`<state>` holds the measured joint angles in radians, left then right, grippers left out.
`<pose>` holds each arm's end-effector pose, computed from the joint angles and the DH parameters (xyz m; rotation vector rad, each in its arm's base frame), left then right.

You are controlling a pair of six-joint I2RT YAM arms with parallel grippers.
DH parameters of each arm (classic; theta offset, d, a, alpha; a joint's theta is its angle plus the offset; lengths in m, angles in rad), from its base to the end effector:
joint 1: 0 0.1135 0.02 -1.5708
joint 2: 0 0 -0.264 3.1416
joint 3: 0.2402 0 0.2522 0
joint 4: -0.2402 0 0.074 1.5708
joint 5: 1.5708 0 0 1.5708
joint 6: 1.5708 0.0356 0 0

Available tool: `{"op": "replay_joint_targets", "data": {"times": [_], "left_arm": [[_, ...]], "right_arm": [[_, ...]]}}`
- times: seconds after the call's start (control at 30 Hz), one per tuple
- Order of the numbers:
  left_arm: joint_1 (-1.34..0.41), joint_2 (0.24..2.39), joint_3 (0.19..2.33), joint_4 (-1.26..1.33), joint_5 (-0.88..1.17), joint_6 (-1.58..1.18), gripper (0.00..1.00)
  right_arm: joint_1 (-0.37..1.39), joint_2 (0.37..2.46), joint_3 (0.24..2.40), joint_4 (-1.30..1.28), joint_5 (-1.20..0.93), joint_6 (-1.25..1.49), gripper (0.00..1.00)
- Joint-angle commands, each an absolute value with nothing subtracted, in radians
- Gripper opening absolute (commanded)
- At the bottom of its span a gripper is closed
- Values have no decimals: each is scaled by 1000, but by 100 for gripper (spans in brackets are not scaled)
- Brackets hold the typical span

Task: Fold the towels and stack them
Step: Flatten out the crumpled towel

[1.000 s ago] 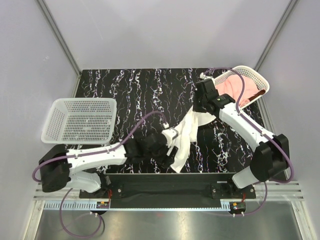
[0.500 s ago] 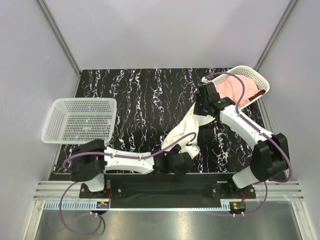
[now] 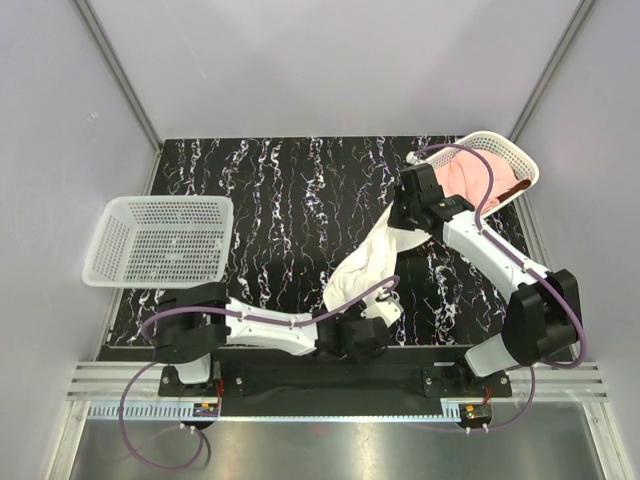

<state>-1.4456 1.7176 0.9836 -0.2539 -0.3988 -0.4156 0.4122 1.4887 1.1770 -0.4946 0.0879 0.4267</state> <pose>0.0561 -0.3351 0.1660 1.0850 2.2208 -0.2957 0.2996 0.1276 0.2796 0.0597 2.3927 0.2957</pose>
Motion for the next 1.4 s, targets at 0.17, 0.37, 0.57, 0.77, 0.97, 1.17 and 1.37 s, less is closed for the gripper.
{"op": "replay_joint_targets", "data": {"times": [0.17, 0.37, 0.57, 0.77, 0.97, 1.17, 1.37], "left_arm": [[-1451, 1770, 1006, -253, -537, -474, 38], [-1437, 1662, 1017, -339, -642, -451, 0], [-1257, 1364, 1156, -595, -699, -264, 0], [-1161, 1233, 1556, -791, -756, 27, 0], [-1238, 1319, 2217, -1124, -719, 51, 0], [-1381, 1280, 2426, -1108, -485, 38, 0], [-1381, 1169, 2273, -917, -322, 38, 0]], "right_arm": [[406, 1440, 1160, -460, 75, 442, 0], [405, 1369, 1166, -410, 69, 442, 0], [405, 1253, 1307, -298, -79, 344, 0], [405, 1218, 1679, -344, -170, 233, 0], [407, 1091, 1871, -413, -319, 216, 0], [407, 965, 1894, -377, -436, 305, 0], [405, 937, 1898, -371, -428, 328, 0]]}}
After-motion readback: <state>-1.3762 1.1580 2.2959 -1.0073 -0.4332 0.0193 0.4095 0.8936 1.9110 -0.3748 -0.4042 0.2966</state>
